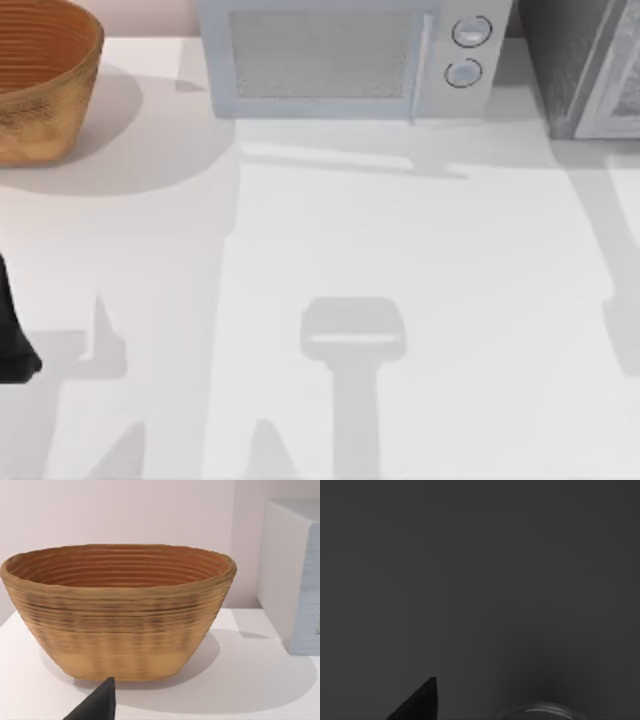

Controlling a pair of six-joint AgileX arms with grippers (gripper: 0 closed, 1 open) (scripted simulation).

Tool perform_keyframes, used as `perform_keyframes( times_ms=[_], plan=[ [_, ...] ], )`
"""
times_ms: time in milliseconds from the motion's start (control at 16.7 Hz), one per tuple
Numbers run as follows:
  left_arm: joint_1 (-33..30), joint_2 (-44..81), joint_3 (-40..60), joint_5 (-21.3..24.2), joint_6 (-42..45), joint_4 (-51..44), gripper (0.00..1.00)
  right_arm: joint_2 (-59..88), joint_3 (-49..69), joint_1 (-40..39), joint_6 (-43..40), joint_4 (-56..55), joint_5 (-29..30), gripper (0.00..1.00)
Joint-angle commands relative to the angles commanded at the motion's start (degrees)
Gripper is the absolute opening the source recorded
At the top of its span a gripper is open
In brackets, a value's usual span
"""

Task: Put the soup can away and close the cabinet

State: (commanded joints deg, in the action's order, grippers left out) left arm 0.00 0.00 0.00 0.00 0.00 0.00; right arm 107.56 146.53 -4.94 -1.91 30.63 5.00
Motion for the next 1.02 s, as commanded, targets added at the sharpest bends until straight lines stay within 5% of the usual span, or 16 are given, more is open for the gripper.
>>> perform_keyframes(
  times_ms=[300, 1020],
  plan=[
    [0.0, 0.0, 0.0, 0.0, 0.0, 0.0, 1.0, -23.4, -26.5, 0.8, -1.4, -8.6, -3.1, 1.0],
    [0.0, 0.0, 0.0, 0.0, 0.0, 0.0, 1.0, -86.1, -118.5, 3.8, 0.7, -25.3, -6.0, 1.0]
  ],
)
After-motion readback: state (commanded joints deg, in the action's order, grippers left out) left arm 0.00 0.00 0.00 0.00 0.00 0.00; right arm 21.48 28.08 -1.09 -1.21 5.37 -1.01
